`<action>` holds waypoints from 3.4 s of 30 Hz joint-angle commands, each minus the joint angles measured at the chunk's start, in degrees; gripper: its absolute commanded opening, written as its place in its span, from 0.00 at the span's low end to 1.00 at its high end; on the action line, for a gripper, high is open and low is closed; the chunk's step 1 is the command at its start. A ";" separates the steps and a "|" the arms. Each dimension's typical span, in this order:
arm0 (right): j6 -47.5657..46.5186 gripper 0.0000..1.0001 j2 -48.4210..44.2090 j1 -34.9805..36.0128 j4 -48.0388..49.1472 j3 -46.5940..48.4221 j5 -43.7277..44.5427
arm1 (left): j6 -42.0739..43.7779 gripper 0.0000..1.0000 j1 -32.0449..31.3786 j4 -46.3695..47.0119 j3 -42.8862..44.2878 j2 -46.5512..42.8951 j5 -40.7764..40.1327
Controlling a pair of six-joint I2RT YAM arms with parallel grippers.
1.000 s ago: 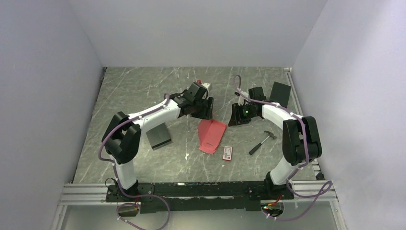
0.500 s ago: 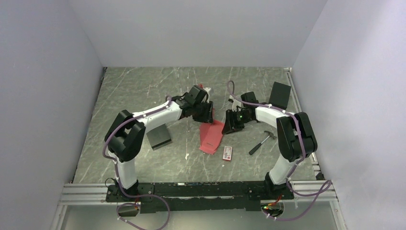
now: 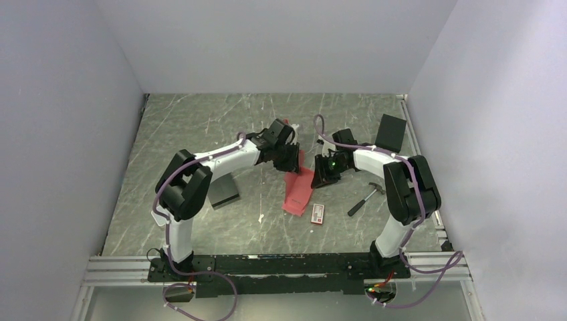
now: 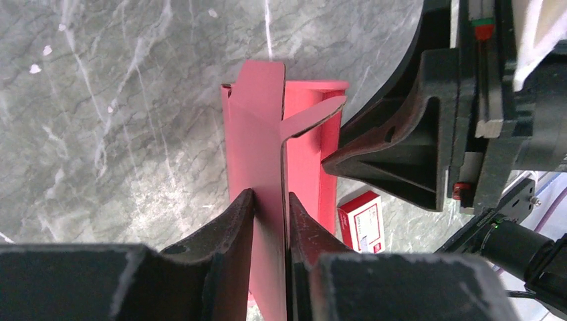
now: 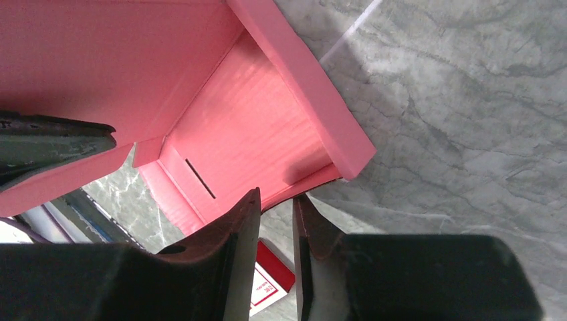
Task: Fold the paper box
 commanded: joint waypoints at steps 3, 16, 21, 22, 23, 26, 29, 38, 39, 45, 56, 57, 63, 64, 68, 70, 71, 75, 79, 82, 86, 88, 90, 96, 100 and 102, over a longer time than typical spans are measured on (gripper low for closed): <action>-0.94 0.27 0.39 1.86 1.38 2.97 1.09 | -1.22 0.23 -2.37 1.78 3.47 4.82 5.56; -8.13 0.39 -1.87 -0.34 -4.03 5.36 -0.22 | 0.28 0.35 -1.56 -1.66 3.22 3.27 0.11; -20.17 0.49 -4.51 -2.50 -12.05 7.74 -6.54 | 1.98 0.47 -0.80 -3.39 4.66 2.09 -1.83; -22.49 0.49 -5.21 -3.10 -13.56 8.13 -7.87 | 2.26 0.48 -0.72 -3.61 5.11 2.03 -1.83; -24.84 0.50 -6.01 -3.68 -14.55 8.34 -8.96 | 2.44 0.49 -0.75 -3.77 5.51 2.10 -1.83; -28.96 0.55 -8.93 -5.05 -14.47 8.39 -9.65 | 2.75 0.50 -0.51 -3.54 6.16 2.02 -1.36; -32.62 0.62 -11.41 -5.04 -10.26 7.57 -8.19 | 2.73 0.53 -0.49 -2.22 5.78 1.28 -1.03; -60.01 0.74 -10.39 -2.39 5.23 1.43 -14.14 | 0.99 0.64 0.21 2.52 1.95 -3.78 -1.61; -60.93 0.74 -8.40 -1.80 5.14 2.18 -13.39 | 0.49 0.66 0.51 4.11 0.52 -4.98 -1.43; -53.84 0.68 -2.18 -0.35 9.85 5.10 -8.40 | -1.43 0.73 1.59 10.49 -6.94 -12.39 -1.92; -52.16 0.60 3.28 2.57 13.70 7.51 2.71 | -2.51 0.73 2.62 12.60 -18.38 -25.18 -5.50; -52.29 0.59 3.60 2.86 14.12 7.37 3.54 | -2.70 0.73 2.65 12.70 -19.49 -26.20 -5.72; -54.82 0.51 4.22 4.01 14.64 6.38 6.84 | -4.29 0.73 2.84 13.80 -26.12 -31.55 -6.41; -55.05 0.47 4.40 4.05 14.55 6.31 7.14 | -4.67 0.73 2.84 13.91 -27.07 -32.38 -6.66; -55.97 0.33 4.99 4.45 14.28 5.77 8.51 | -5.86 0.73 2.89 14.33 -30.96 -35.74 -7.45; -56.44 0.31 4.86 4.58 14.57 5.16 9.14 | -6.44 0.74 2.90 14.46 -32.59 -37.31 -7.75; -56.62 0.31 4.87 4.58 14.65 4.83 9.28 | -6.71 0.74 2.94 14.53 -33.35 -38.01 -7.86; -56.19 0.38 4.46 4.56 15.74 3.69 9.71 | -7.85 0.74 2.95 15.57 -35.91 -39.89 -7.53; -55.14 0.20 5.11 4.90 16.88 3.14 11.10 | -10.55 0.74 2.97 19.92 -39.15 -39.96 -5.29; -53.09 0.00 5.29 5.20 17.86 3.26 13.53 | -13.70 0.75 2.97 25.77 -42.13 -38.93 -2.74; -49.27 0.00 4.73 5.23 17.38 4.55 15.03 | -17.38 0.75 3.09 32.01 -46.23 -37.63 -0.97; -46.70 0.00 4.31 5.15 17.11 5.16 14.65 | -18.36 0.75 3.09 33.83 -47.67 -37.34 -1.55; -40.87 0.00 4.70 5.19 16.50 6.92 15.85 | -18.01 0.76 3.02 34.27 -48.25 -37.18 -2.69; -23.10 0.00 6.26 5.09 14.04 10.98 19.65 | -19.33 0.75 3.49 34.54 -49.63 -36.50 -8.43; -17.60 0.04 7.43 5.09 10.57 13.49 21.17 | -24.34 0.72 4.35 26.54 -48.06 -36.12 -13.37; -16.45 0.06 7.52 5.11 10.54 12.93 20.57 | -24.30 0.72 5.20 24.27 -47.19 -36.11 -13.73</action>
